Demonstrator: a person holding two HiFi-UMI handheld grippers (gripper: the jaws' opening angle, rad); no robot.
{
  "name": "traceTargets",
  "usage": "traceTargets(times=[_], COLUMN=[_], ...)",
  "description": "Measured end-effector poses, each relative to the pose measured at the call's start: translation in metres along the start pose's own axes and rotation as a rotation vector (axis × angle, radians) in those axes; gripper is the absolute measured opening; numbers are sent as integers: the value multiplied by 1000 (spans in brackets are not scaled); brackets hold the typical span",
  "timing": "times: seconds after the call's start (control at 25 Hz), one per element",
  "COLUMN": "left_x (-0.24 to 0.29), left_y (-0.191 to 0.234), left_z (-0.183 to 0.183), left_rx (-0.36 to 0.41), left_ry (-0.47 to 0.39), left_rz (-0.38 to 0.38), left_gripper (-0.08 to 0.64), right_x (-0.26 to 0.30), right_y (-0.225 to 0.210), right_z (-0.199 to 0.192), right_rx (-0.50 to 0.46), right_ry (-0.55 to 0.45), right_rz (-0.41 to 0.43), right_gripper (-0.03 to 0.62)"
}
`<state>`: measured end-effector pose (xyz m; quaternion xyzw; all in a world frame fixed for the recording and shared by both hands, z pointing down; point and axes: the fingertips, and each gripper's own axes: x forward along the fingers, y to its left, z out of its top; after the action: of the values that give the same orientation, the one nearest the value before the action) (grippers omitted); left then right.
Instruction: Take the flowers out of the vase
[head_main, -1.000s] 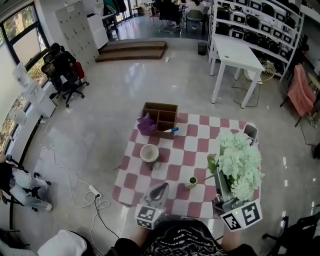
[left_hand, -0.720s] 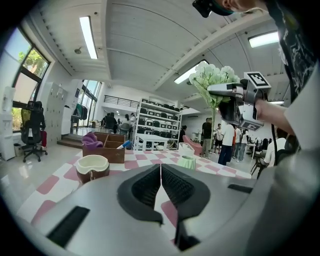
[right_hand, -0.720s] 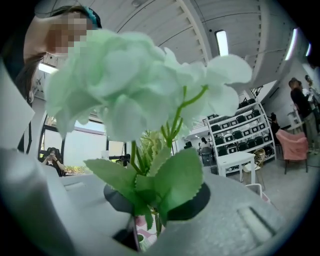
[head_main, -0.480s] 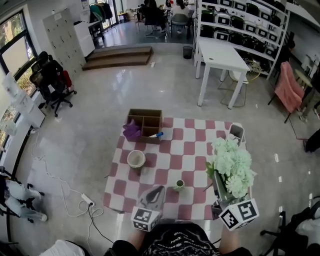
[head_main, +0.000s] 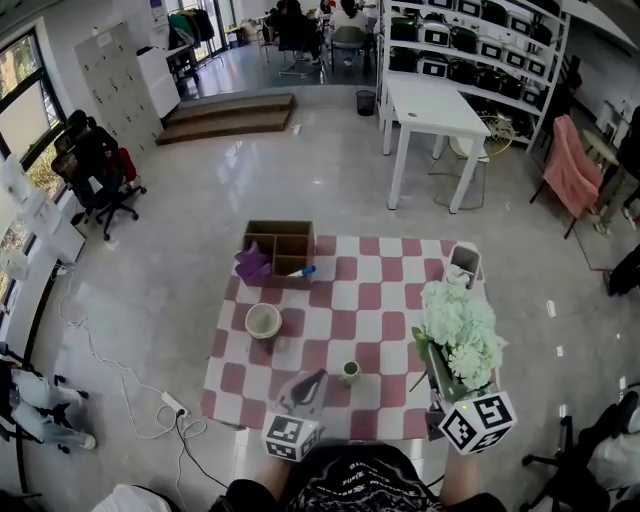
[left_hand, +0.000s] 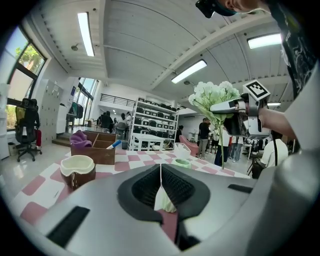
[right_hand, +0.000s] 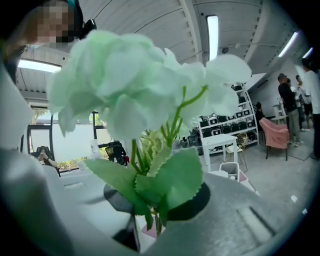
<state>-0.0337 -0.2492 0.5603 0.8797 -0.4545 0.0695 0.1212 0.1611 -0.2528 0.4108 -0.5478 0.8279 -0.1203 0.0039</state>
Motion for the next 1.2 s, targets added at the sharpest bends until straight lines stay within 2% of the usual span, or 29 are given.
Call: traceTargets(times=[0.4, 0.84, 1.2], left_x=[7, 13, 14], left_y=[-3, 2, 6], left_z=[6, 6, 6], left_rx=[6, 4, 0], left_ry=[-6, 0, 7], left_rz=[2, 15, 33], left_gripper=[14, 14, 14], right_x=[2, 11, 19], right_y=[-19, -42, -51], right_z=[-23, -73, -103], right_rx=[38, 88, 118], right_ry=[100, 314, 422], right_rz=[-37, -75, -83], right_gripper=[98, 98, 98])
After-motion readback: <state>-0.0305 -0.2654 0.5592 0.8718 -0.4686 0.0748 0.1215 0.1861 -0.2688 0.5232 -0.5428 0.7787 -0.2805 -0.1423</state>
